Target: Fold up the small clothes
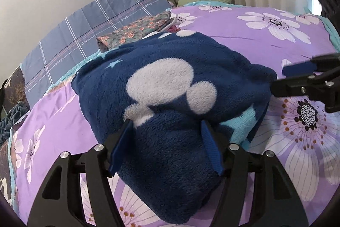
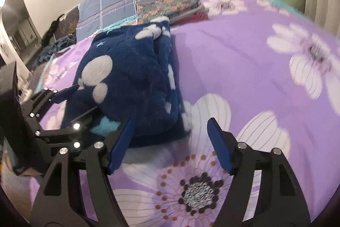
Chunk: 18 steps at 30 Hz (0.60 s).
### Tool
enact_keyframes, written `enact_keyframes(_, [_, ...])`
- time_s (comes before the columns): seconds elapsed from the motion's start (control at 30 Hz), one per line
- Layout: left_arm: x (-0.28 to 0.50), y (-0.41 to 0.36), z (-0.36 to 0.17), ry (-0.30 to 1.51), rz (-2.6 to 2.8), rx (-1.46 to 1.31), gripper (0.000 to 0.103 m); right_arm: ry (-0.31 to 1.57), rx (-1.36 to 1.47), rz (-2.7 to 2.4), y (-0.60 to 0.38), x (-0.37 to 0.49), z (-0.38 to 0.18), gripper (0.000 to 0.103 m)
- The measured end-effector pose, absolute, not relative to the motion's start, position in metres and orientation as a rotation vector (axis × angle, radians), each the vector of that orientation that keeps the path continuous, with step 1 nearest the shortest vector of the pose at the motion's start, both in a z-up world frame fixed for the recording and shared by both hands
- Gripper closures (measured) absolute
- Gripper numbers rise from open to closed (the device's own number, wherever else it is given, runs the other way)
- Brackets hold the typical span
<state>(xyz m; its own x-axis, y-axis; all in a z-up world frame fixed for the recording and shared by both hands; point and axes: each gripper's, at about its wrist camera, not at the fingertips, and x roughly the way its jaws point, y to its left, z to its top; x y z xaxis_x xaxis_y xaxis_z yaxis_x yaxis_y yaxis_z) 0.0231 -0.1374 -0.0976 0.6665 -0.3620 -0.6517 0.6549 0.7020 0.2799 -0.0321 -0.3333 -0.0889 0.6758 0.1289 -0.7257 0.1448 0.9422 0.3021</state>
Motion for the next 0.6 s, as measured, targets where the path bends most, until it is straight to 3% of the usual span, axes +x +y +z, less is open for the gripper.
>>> enact_keyframes(0.4, [0.020,-0.134,-0.098,0.592,-0.616,0.504,0.037,0.962,0.708,0.171,-0.340,-0.028,-0.130,0.027])
enact_keyframes(0.6, [0.021,-0.131,-0.098,0.593,-0.626,0.485,0.036,0.952,0.831,0.156,-0.343,-0.012,-0.136,0.019])
